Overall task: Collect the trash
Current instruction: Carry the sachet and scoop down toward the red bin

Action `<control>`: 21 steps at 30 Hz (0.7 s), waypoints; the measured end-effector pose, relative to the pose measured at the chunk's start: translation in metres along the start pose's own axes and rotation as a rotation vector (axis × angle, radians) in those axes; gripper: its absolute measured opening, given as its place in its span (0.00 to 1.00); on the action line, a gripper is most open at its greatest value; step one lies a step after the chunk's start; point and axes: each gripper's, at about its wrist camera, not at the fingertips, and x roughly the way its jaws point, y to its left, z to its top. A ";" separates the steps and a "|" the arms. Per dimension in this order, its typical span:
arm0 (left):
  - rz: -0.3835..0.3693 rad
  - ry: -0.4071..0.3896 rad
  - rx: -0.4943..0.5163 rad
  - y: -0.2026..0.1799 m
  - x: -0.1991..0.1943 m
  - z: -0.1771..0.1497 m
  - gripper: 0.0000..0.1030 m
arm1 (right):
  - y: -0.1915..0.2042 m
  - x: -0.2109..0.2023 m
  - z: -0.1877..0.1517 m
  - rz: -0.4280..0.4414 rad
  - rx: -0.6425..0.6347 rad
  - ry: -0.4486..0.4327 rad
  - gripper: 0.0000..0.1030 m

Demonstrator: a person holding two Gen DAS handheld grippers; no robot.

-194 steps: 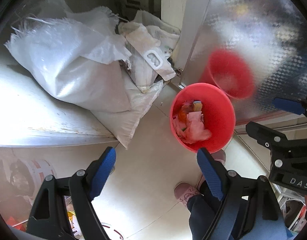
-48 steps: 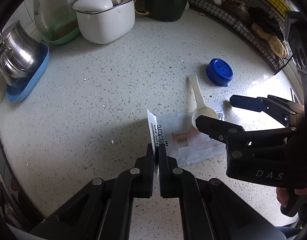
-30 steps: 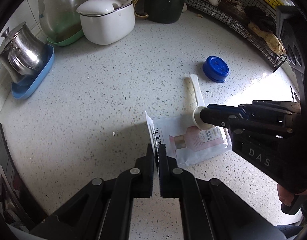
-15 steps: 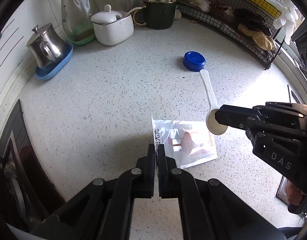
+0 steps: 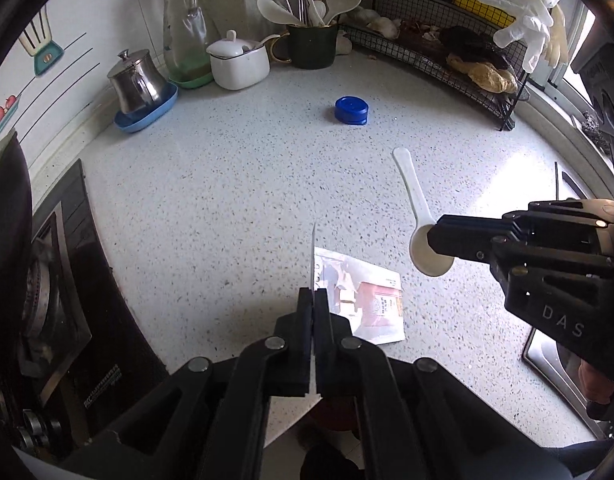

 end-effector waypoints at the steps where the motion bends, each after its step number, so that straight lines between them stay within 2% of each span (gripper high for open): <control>1: 0.000 -0.002 -0.004 0.000 -0.003 -0.005 0.00 | 0.003 -0.003 -0.004 0.002 -0.002 0.000 0.03; 10: 0.000 -0.018 0.001 0.005 -0.032 -0.052 0.00 | 0.038 -0.014 -0.031 -0.011 -0.035 -0.024 0.03; 21: -0.034 -0.020 0.045 0.007 -0.060 -0.132 0.00 | 0.089 -0.032 -0.095 -0.039 0.001 -0.024 0.03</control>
